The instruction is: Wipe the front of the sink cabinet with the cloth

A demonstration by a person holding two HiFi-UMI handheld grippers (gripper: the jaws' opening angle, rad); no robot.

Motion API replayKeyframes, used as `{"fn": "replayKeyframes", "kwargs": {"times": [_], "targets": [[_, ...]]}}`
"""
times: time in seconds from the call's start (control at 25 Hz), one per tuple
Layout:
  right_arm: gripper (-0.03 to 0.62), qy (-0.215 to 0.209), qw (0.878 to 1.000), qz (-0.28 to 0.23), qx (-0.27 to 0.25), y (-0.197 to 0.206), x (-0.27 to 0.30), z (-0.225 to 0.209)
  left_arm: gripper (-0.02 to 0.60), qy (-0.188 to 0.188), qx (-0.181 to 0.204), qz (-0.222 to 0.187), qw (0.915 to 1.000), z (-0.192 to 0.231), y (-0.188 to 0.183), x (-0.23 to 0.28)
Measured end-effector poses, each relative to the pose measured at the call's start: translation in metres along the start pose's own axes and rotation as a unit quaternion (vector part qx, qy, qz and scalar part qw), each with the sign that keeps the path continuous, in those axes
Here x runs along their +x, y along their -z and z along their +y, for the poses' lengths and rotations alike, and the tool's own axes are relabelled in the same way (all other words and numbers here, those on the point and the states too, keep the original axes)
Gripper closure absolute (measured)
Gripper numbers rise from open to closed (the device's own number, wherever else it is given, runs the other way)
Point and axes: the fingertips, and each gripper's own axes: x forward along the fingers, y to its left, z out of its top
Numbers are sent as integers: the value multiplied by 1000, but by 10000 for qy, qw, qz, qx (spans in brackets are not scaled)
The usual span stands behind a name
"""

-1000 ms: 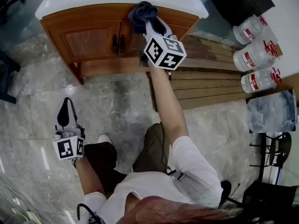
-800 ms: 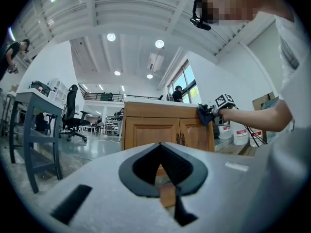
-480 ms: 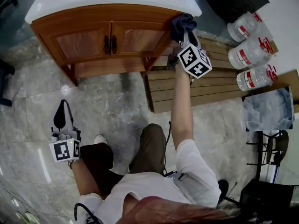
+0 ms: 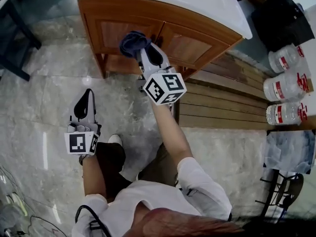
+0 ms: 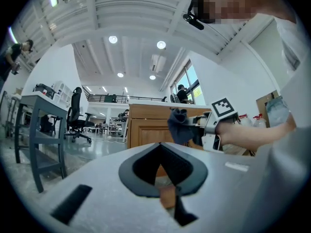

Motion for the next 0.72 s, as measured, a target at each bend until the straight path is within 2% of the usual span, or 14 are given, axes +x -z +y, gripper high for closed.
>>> {"fn": "replayKeyframes", "kwargs": {"times": [0.12,0.24,0.48,0.6,0.72], "targets": [[533,-364,9969,285,631,49,54,39,577,-117,-38,-76,9999,9,-4,-5],[533,-391,9945,525,821,86,104,60,577,-203,-41,-126,9997,13,-7,-10],[534,274,9933,654,910,110,164,54,577,-212,23,-224,9995,16,-17,-17],[534,538,9947,529,704,109,158,48,577,-273,-11,-246,9993,23,-17,-21],[536,919,9923,366,742,98,135,16,577,-239,-35,-227,9995,25,-16,-20]]}}
